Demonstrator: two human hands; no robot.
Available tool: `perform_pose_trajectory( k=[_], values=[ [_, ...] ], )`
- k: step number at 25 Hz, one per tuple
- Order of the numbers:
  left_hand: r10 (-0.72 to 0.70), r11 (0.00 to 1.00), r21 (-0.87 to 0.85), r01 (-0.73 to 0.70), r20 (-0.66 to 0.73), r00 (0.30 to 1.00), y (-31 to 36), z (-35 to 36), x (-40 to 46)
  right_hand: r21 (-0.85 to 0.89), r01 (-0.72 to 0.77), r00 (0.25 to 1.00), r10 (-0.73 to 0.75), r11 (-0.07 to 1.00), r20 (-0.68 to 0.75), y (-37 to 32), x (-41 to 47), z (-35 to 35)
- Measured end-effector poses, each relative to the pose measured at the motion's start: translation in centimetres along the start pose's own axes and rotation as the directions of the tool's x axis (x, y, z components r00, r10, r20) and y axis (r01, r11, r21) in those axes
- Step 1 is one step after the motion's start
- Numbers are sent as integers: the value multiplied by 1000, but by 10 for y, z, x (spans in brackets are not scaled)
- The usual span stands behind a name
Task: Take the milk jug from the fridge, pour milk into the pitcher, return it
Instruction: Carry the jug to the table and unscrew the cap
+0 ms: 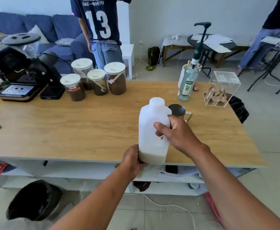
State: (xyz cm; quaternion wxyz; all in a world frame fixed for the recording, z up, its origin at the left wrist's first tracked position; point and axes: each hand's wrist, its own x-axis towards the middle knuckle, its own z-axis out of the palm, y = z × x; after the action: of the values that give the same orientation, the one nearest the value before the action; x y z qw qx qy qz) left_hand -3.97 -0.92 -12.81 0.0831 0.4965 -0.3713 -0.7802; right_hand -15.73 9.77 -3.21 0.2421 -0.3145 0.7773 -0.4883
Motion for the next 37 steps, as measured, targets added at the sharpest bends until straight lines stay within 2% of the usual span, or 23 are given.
perform_pose_trajectory(
  k=[4,11,14,25,27,30,32,34,36,37],
  values=[
    [-18,994,108,15,25,1000,7,-1,29,25,-59,998,59,998,-6,15,21,10],
    [68,943,325,-67,6,998,18,-6,67,139,-55,996,64,989,-61,34,52,20],
    [115,915,385,-124,46,992,29,-8,78,110,-51,998,54,993,-26,33,63,24],
    [49,907,408,-102,138,989,62,2,94,-78,-3,1000,1,997,-24,41,95,13],
    [113,898,411,-157,131,985,68,3,83,-77,8,999,-11,997,-31,47,96,13],
    [318,862,361,-357,164,934,88,8,56,-53,21,997,-25,998,-74,51,98,19],
    [466,792,344,-504,192,863,113,15,35,-42,31,995,-35,999,-96,52,101,21],
    [600,650,416,-636,232,765,142,24,18,-58,37,994,-43,998,-100,54,105,21],
    [689,442,523,-728,322,650,171,35,1,-88,27,996,-34,996,-84,54,108,20],
    [697,306,585,-751,400,596,183,41,-5,-113,21,997,-30,993,-75,55,110,19]
  ],
)
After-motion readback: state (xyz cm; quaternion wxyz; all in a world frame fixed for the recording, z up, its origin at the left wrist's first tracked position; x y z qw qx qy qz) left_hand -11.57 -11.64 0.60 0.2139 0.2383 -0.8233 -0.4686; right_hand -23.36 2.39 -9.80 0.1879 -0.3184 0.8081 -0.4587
